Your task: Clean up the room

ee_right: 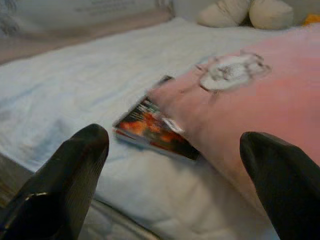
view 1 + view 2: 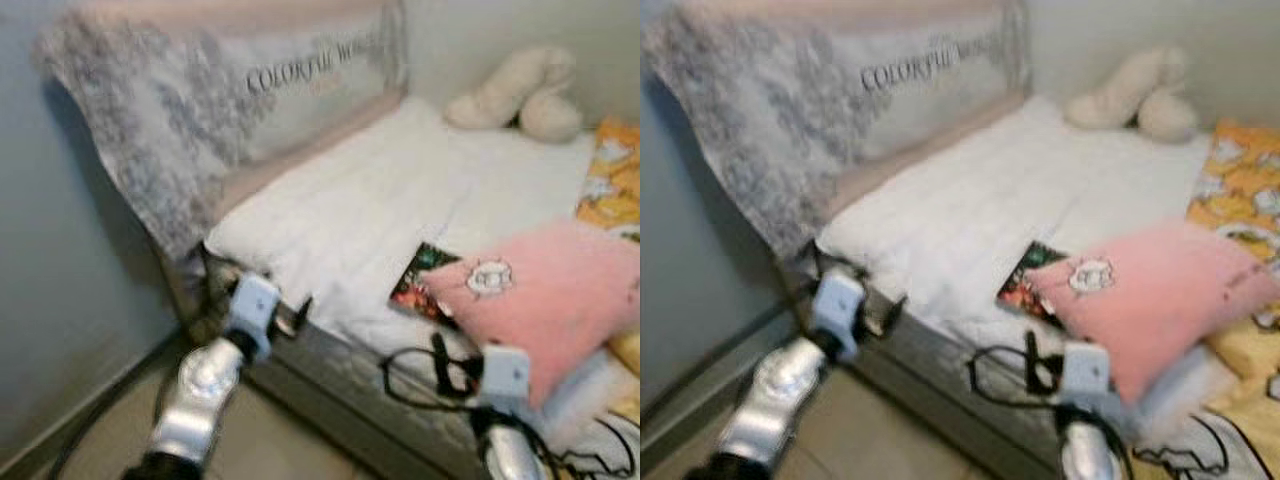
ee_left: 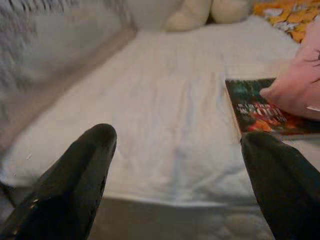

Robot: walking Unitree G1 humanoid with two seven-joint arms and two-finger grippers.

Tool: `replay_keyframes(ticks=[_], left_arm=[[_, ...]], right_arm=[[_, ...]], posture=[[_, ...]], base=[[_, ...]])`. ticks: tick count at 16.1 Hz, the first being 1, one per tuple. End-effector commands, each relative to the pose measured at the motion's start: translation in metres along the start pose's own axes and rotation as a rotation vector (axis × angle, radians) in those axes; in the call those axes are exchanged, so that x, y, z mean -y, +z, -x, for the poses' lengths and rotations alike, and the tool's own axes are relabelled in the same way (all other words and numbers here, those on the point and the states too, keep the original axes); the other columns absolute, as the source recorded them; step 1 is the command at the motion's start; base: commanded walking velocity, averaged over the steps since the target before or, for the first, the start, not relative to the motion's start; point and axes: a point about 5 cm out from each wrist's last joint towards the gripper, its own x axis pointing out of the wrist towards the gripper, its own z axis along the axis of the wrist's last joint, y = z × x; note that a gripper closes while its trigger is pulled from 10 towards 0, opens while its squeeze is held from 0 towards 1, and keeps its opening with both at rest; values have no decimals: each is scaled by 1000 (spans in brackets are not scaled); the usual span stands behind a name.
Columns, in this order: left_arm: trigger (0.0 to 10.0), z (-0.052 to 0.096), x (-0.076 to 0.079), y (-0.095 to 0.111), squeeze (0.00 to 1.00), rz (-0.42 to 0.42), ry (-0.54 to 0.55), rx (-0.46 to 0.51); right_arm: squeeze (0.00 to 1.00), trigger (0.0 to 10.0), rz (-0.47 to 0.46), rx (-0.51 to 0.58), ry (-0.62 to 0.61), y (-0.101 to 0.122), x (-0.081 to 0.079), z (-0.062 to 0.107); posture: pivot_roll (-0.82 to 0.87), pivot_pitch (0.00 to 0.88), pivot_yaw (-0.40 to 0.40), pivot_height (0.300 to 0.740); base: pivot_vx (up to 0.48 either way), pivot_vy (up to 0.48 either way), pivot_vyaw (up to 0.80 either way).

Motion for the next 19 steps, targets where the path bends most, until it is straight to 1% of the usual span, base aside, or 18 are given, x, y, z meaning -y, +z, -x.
replay_keyframes(ticks=[1,3,5,6,7,8,9,10,11,12,13,14,15,16,17,19], left_arm=[[10000,-8,-15,11,0,23,64,32],[10000,-10,-15,16,0,6,47,52],[10000,-10,-13,14,0,-12,34,53],[10000,-8,-14,15,0,-19,67,77],[10000,-6,-18,21,0,-18,107,132],[10000,-1,-29,34,0,-41,206,205],[10000,-1,-32,37,0,-49,252,207],[10000,-2,-31,38,0,-97,254,203],[10000,-6,-26,32,0,-43,222,153],[10000,-8,-24,28,0,-4,222,118],[10000,-9,-18,30,0,21,165,150],[10000,-9,-16,30,0,26,145,153],[10000,-10,-13,29,0,53,121,144],[10000,-10,-11,26,0,48,104,124],[10000,-10,-11,26,0,40,108,120],[10000,-11,-11,22,0,48,114,99]], right_arm=[[0,10000,-9,20,10,4,-7,-3],[0,10000,-6,31,11,7,-7,-6],[0,10000,6,64,7,12,-5,-8],[0,10000,-23,115,-22,21,-3,-7],[0,10000,-44,142,-51,26,0,-6],[0,10000,-53,153,-116,28,10,-5],[0,10000,-56,147,-136,28,18,-5],[0,10000,-48,144,-125,28,18,-5],[0,10000,-23,137,-108,26,19,-6],[0,10000,-21,131,-112,25,20,-6],[0,10000,-25,126,-109,25,18,-8],[0,10000,-23,124,-100,25,16,-9],[0,10000,-23,121,-96,25,15,-10],[0,10000,-25,117,-90,25,13,-11],[0,10000,-25,116,-90,25,13,-11],[0,10000,-22,104,-72,22,11,-11]], posture=[[57,0,2,740],[55,0,2,740],[48,0,4,740],[44,0,4,740],[38,0,6,740],[36,0,7,740],[27,0,11,740],[27,0,11,740],[30,0,9,740],[32,0,7,740],[36,0,3,740],[40,0,2,740],[41,0,3,740],[41,0,2,740],[40,0,3,740],[36,0,-1,740]], base=[[0,0,-631],[0,0,-634],[0,0,-634],[0,0,-638],[0,0,-631],[0,0,-638],[0,0,-631],[0,0,-631],[0,0,-631],[0,0,-638],[0,0,-650],[0,0,-650],[0,0,-656],[0,480,-650],[0,480,-650],[0,480,-647]])
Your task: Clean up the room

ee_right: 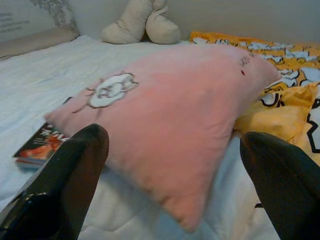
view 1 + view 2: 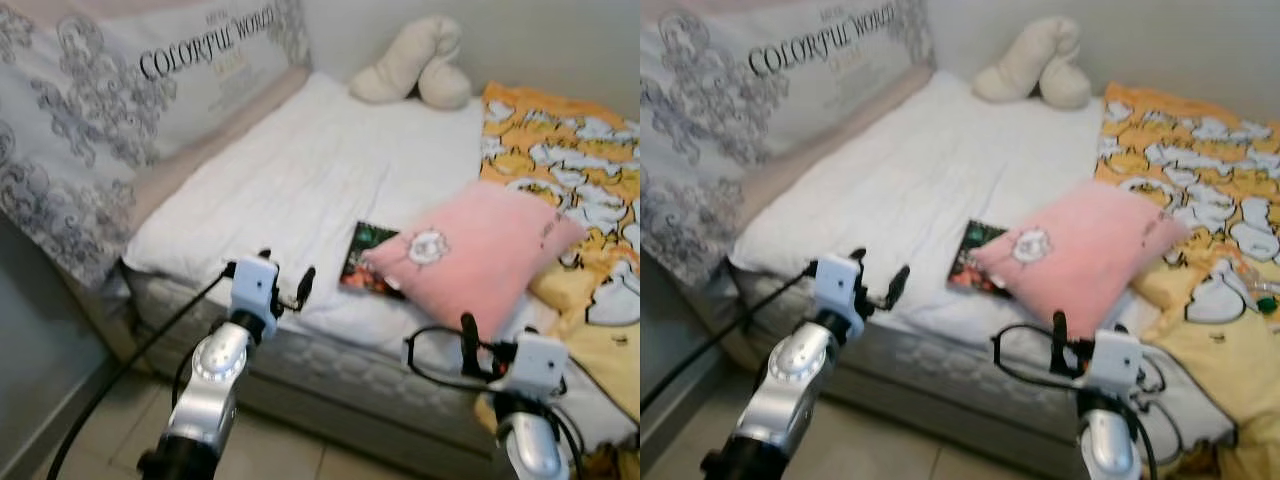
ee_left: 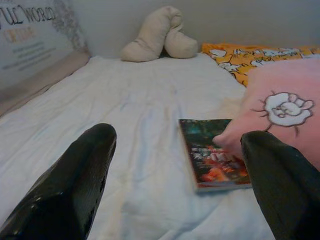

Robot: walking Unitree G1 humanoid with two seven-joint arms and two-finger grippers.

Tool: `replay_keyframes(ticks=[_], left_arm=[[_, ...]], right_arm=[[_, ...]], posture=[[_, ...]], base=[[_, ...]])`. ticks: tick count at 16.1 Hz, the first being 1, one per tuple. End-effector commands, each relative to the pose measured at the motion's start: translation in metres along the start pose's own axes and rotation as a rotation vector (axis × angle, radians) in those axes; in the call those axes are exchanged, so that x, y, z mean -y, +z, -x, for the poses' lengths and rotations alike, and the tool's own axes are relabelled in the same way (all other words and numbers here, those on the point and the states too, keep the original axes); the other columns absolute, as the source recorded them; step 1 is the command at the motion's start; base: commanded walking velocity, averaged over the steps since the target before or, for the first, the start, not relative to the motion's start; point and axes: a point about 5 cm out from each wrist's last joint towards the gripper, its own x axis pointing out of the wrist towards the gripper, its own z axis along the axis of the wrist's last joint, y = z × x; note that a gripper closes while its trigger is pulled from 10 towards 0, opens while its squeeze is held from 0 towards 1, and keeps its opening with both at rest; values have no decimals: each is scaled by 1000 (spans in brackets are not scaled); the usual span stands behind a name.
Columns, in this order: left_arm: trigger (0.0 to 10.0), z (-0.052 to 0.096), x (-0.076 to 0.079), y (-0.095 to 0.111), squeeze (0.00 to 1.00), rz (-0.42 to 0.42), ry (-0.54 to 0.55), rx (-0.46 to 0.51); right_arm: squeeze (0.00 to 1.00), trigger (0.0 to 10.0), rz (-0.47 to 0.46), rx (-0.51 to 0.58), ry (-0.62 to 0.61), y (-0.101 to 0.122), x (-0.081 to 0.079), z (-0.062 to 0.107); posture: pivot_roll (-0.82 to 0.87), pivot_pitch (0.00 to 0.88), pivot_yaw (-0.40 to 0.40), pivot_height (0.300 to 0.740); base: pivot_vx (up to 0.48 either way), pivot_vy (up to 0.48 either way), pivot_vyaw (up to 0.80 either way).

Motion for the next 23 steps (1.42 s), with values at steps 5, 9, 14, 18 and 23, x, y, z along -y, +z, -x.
replay_keyframes(ticks=[5,9,14,18,23], left_arm=[[10000,2,-13,-22,1000,37,111,-114],[10000,-3,5,-19,0,-48,16,-96],[10000,-10,0,-13,0,41,91,-72],[10000,-7,4,-16,0,54,79,-77],[10000,-8,9,-15,0,48,57,-67]], right_arm=[[0,10000,-13,-10,23,-5,-6,3],[0,10000,36,-68,29,-12,0,-2],[0,10000,38,-52,88,-10,-11,-7],[0,10000,30,-56,66,-12,-6,-5],[0,10000,32,-61,75,-14,-9,-4]], posture=[[29,0,-3,740],[25,0,-6,740],[19,0,-2,740],[16,0,-2,740],[17,0,-4,740]], base=[[0,192,-253],[0,0,-541],[290,-165,-148],[402,-257,0],[411,-148,0]])
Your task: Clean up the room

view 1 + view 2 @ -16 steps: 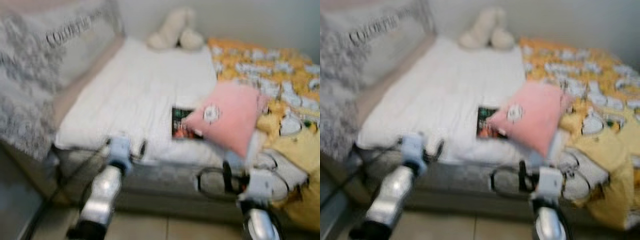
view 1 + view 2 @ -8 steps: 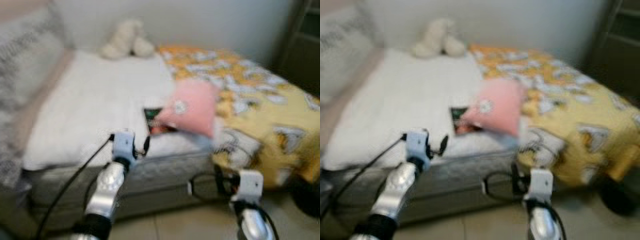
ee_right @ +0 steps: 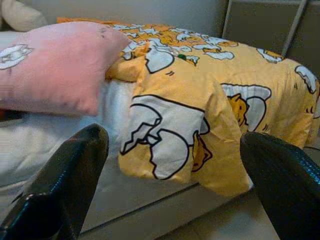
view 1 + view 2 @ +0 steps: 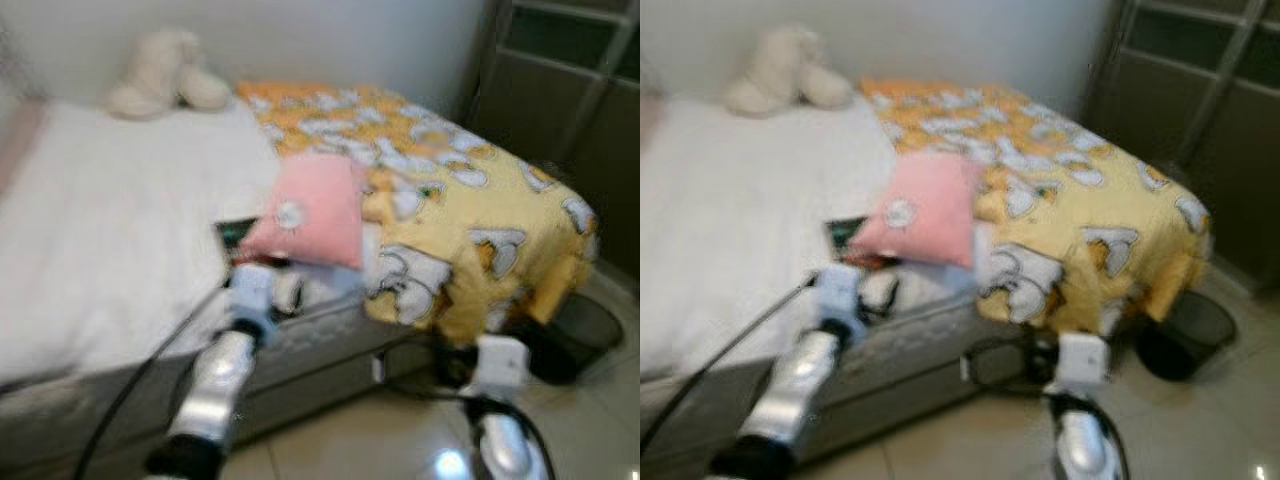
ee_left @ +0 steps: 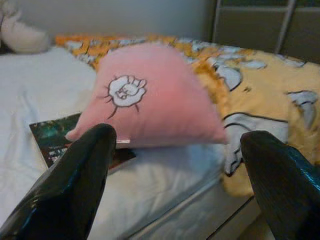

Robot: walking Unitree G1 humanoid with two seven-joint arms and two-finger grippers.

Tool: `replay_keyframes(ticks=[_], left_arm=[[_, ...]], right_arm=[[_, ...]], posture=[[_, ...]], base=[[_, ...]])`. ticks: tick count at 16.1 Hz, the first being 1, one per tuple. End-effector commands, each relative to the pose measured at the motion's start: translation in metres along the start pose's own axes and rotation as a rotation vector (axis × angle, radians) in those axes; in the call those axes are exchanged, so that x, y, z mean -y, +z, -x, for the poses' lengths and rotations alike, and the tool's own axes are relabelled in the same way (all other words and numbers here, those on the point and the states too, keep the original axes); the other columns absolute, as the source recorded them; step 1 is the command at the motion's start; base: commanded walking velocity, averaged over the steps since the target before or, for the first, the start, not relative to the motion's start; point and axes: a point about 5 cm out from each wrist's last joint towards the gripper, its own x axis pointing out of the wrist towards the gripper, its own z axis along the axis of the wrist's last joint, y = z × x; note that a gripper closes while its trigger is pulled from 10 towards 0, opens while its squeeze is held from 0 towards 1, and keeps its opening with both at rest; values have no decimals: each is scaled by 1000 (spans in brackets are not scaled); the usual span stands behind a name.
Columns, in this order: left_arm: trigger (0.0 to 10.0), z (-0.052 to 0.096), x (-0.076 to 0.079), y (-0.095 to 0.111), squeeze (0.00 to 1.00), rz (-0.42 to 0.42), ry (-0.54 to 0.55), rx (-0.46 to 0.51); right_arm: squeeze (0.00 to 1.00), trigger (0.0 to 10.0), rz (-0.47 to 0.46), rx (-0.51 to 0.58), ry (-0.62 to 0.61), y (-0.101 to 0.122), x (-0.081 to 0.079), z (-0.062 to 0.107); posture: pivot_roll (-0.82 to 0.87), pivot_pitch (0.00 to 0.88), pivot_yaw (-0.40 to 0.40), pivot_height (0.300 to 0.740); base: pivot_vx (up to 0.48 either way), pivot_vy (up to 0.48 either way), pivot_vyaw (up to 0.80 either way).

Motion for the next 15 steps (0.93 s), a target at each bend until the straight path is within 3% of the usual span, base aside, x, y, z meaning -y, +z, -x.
replay_keyframes(ticks=[1,8,15], left_arm=[[10000,-6,12,8,0,9,-32,26],[10000,-9,4,9,0,56,41,13],[10000,-14,6,17,0,12,13,39]], right_arm=[[0,10000,20,6,-36,3,13,0],[0,10000,48,-13,4,1,12,0],[0,10000,62,13,-46,6,18,-3]], posture=[[17,0,-5,740],[14,0,-6,740],[14,0,-3,740]], base=[[428,0,0],[452,0,59],[480,0,0]])
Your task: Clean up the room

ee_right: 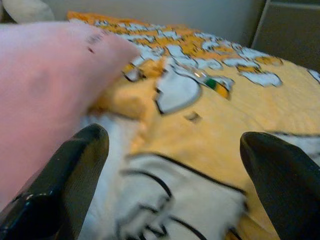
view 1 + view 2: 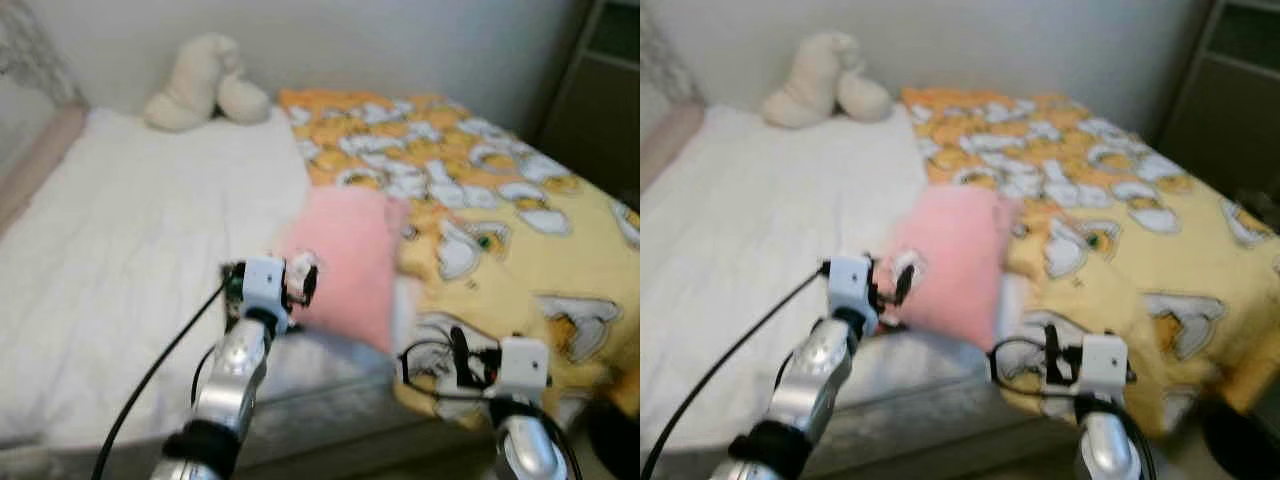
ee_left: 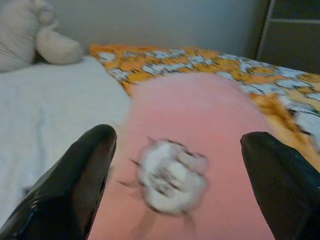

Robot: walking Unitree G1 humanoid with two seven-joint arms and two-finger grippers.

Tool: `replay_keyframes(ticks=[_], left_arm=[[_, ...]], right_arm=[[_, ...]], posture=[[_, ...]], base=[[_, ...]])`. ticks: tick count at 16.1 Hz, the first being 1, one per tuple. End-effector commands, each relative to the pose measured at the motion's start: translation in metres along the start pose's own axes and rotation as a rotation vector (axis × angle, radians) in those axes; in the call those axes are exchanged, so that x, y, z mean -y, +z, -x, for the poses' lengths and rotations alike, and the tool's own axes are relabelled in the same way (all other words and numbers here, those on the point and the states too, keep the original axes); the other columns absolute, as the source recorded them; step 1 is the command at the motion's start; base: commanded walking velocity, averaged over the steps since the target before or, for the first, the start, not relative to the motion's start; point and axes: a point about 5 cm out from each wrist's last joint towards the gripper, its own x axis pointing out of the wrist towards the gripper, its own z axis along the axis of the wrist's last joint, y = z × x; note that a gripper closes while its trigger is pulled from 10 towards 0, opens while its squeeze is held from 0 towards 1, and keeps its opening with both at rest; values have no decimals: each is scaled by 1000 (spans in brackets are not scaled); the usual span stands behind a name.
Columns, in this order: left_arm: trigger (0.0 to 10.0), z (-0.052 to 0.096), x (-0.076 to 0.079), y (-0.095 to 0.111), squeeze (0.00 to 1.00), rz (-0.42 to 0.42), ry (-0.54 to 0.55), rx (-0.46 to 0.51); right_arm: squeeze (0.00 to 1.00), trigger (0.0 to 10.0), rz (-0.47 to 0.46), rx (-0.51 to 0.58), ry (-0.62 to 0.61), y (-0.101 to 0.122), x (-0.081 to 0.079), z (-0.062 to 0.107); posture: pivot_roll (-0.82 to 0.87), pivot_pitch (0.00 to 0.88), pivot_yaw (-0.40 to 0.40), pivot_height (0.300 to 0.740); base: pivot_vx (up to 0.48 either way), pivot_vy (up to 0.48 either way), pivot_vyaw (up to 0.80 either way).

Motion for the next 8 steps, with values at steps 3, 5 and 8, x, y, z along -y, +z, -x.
replay_keyframes(ticks=[3,5,8], left_arm=[[10000,0,-2,4,0,-19,2,17],[10000,0,-4,4,0,-8,27,18],[10000,-6,6,13,0,-25,38,28]], right_arm=[[0,10000,-9,69,0,18,-8,-4],[0,10000,-21,71,8,23,-10,-8],[0,10000,94,55,64,46,-13,-39]], posture=[[5,0,0,740],[4,0,2,740],[-1,0,4,740]], base=[[480,0,0],[480,0,0],[480,0,0]])
